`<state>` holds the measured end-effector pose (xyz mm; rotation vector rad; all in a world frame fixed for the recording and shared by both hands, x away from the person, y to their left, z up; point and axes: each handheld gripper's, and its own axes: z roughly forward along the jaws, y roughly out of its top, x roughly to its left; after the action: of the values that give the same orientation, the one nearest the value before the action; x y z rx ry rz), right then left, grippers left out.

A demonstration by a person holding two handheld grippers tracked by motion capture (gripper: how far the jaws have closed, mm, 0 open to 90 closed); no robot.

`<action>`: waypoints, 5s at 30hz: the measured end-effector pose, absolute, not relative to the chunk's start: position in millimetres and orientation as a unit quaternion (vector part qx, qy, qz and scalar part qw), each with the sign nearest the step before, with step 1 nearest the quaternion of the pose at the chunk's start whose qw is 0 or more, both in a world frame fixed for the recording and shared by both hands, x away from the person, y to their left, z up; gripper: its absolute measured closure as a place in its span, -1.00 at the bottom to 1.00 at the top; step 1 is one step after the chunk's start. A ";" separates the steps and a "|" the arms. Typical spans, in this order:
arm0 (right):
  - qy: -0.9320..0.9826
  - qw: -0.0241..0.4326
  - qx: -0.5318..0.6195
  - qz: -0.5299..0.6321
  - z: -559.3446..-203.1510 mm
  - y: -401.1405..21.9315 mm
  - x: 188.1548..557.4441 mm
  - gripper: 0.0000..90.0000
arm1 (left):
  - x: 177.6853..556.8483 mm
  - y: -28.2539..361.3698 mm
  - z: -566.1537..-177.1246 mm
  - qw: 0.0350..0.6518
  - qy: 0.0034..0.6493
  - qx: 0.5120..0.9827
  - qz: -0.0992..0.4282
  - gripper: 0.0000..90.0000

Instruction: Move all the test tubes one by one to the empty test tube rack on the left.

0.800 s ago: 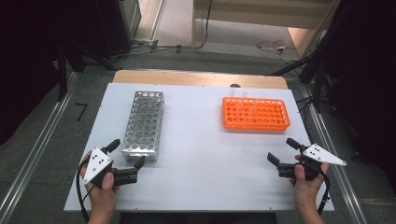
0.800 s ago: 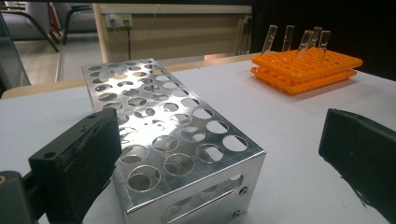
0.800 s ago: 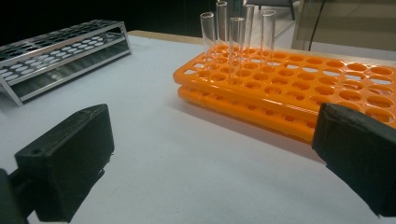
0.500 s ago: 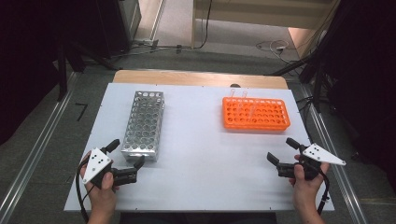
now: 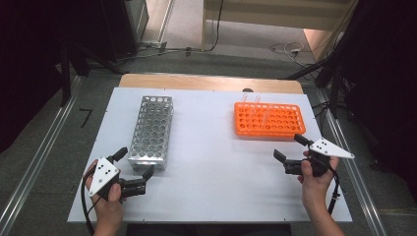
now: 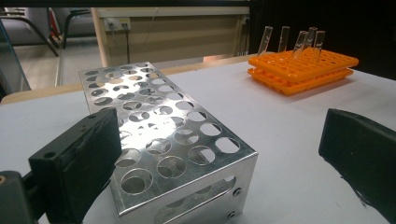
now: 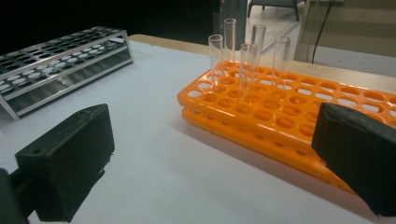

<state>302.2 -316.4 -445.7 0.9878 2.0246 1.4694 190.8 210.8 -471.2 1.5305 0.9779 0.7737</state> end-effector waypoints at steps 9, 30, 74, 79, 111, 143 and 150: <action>0.736 0.208 0.369 0.528 -445.1 -307.4 331.6 -1.00 | 190.2 210.3 -471.9 0.550 0.416 0.647 0.326 -1.00; 0.726 0.211 0.443 0.482 -465.3 -281.4 392.2 0.22 | 188.7 208.6 -471.8 0.552 0.415 0.647 0.324 -1.00; 0.725 0.242 0.432 0.479 -475.6 -262.5 399.5 0.64 | 188.0 207.3 -472.0 0.550 0.412 0.651 0.322 -1.00; 0.717 0.244 0.427 0.494 -466.0 -268.1 396.0 0.65 | 187.9 205.2 -471.5 0.549 0.409 0.654 0.322 -1.00; 0.764 0.187 0.336 0.518 -433.9 -231.2 317.7 0.65 | 200.1 154.1 -435.5 0.569 0.332 0.696 0.285 -0.98; 0.823 0.134 0.220 0.507 -453.4 -152.8 268.4 0.65 | 225.6 89.3 -427.6 0.585 0.342 0.714 0.177 -0.21; 0.828 0.128 0.206 0.505 -454.6 -142.3 261.4 0.65 | 224.6 81.8 -430.4 0.585 0.329 0.723 0.162 0.08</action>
<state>261.4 -142.3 -454.6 0.5997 2.4095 1.4702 224.6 81.8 -430.4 1.6862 0.7678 0.3789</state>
